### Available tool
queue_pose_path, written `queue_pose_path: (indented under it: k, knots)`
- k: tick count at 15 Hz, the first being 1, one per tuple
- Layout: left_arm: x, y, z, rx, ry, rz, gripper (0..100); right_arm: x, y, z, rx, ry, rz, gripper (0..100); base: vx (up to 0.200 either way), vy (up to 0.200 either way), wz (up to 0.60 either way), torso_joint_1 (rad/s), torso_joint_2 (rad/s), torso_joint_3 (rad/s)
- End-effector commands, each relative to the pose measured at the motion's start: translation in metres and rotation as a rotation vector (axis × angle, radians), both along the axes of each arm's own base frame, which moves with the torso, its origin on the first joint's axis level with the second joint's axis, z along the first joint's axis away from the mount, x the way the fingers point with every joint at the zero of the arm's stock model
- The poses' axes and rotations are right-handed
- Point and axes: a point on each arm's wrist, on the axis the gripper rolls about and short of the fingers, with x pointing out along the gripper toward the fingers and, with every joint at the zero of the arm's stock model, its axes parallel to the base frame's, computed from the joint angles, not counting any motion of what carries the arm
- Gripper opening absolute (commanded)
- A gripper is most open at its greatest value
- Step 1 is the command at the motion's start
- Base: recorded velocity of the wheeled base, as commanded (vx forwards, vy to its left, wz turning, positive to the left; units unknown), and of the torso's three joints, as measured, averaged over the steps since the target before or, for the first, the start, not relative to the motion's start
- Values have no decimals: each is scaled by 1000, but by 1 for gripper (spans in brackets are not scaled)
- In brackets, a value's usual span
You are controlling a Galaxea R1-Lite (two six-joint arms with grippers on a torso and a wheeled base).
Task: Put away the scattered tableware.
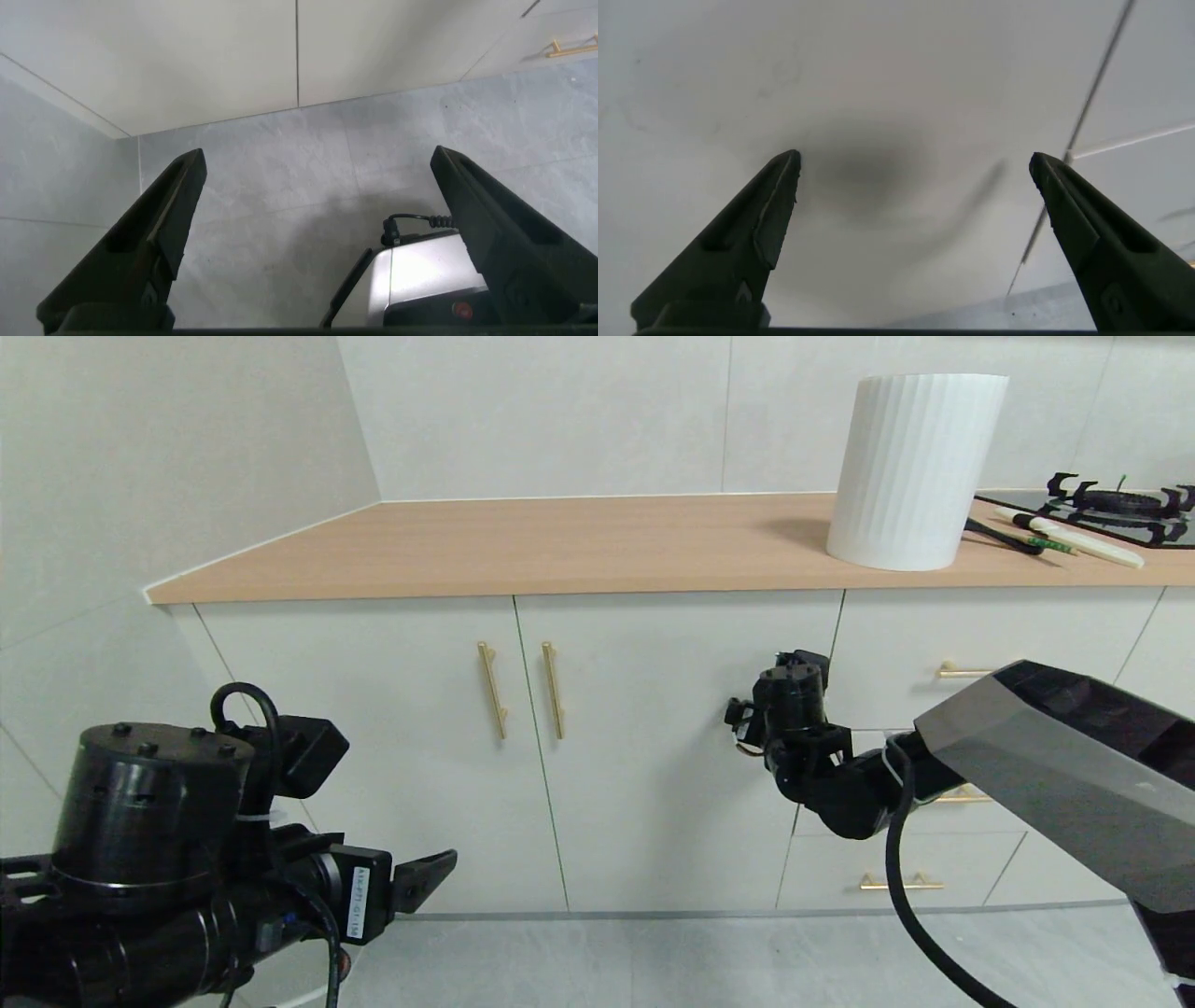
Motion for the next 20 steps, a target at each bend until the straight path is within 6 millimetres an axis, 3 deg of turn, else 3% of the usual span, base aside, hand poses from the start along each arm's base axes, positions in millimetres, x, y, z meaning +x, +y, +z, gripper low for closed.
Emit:
queue_pose_path:
  k: [1, 2, 5, 8, 10, 13, 15, 16, 18, 19, 20]
  knots:
    - [0, 0, 0, 0, 0, 0, 100, -9, -3, 11, 8, -4, 13, 100, 0, 0, 0, 0, 0, 0]
    - [0, 0, 0, 0, 0, 0, 100, -19, -5, 18, 10, 9, 44, 100, 0, 0, 0, 0, 0, 0]
    - [0, 0, 0, -1, -2, 0, 100, -82, -11, 41, 61, 104, 382, 100, 0, 0, 0, 0, 0, 0]
    - [-2, 1, 0, 4, -5, -6, 100, -109, -21, 42, -53, 141, 527, 100, 0, 0, 0, 0, 0, 0]
    - [-8, 5, 4, 33, -35, -18, 100, -127, -32, 71, -56, 72, 525, 100, 0, 0, 0, 0, 0, 0]
    - [-26, 21, 33, -34, -174, 39, 100, -169, -66, 111, -146, -46, 446, 100, 0, 0, 0, 0, 0, 0]
    - [-33, 28, 41, -46, -221, 68, 100, -203, -89, 130, -177, -115, 355, 100, 0, 0, 0, 0, 0, 0]
    - [-44, 35, 50, -59, -280, 99, 100, -231, -104, 139, -163, -163, 349, 100, 0, 0, 0, 0, 0, 0]
    - [-65, 46, 55, -80, -341, 118, 100, -270, -126, 140, -146, -219, 335, 100, 0, 0, 0, 0, 0, 0]
    - [-85, 58, 47, -78, -365, 143, 100, -300, -143, 142, -135, -279, 307, 100, 0, 0, 0, 0, 0, 0]
    - [-99, 67, 36, -58, -366, 167, 100, -318, -157, 141, -129, -318, 263, 100, 0, 0, 0, 0, 0, 0]
